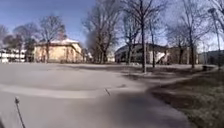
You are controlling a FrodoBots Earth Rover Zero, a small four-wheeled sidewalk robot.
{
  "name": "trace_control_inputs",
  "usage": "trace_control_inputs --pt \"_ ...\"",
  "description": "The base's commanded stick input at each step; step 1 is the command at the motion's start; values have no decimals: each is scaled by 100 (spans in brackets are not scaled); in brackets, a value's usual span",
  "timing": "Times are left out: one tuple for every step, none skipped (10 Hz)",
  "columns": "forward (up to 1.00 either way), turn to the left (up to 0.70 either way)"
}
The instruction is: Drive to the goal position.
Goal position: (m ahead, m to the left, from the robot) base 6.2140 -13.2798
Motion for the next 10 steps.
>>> trace_control_inputs --pt "85 0" --pt "85 0" --pt "85 0" --pt "85 0" --pt "85 0" --pt "85 0" --pt "85 -5" --pt "85 -17" --pt "85 -34" --pt "85 -34"
